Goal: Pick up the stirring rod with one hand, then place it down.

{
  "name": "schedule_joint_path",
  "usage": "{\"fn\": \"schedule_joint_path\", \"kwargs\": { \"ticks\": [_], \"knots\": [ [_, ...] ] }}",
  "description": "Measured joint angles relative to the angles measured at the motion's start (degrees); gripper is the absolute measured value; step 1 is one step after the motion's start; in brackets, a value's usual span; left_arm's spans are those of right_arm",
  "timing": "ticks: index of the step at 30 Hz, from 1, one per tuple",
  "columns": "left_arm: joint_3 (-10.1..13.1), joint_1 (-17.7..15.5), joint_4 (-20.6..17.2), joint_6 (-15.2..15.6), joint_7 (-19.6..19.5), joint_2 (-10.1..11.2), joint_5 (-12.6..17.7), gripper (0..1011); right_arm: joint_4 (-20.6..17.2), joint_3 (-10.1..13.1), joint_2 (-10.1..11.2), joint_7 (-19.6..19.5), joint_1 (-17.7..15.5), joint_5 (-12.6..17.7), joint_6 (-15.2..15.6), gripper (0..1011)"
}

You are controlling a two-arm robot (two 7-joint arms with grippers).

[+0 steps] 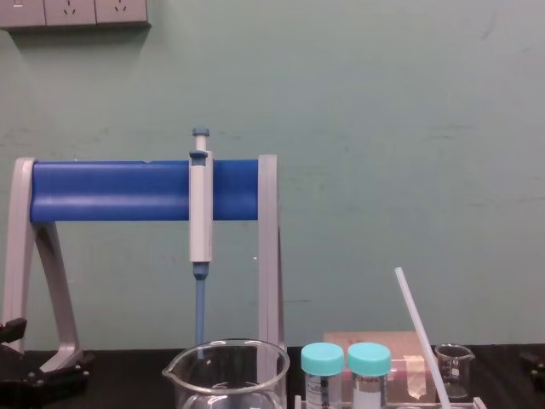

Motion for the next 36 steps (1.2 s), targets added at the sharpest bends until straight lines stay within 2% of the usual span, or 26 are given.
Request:
{"fn": "schedule_joint_path", "kwargs": {
  "ticks": [36],
  "knots": [
    [0.0,0.0,0.0,0.0,0.0,0.0,0.0,1000,0.0,0.0,0.0,0.0,0.0,0.0,0.0,1000]
  ]
}}
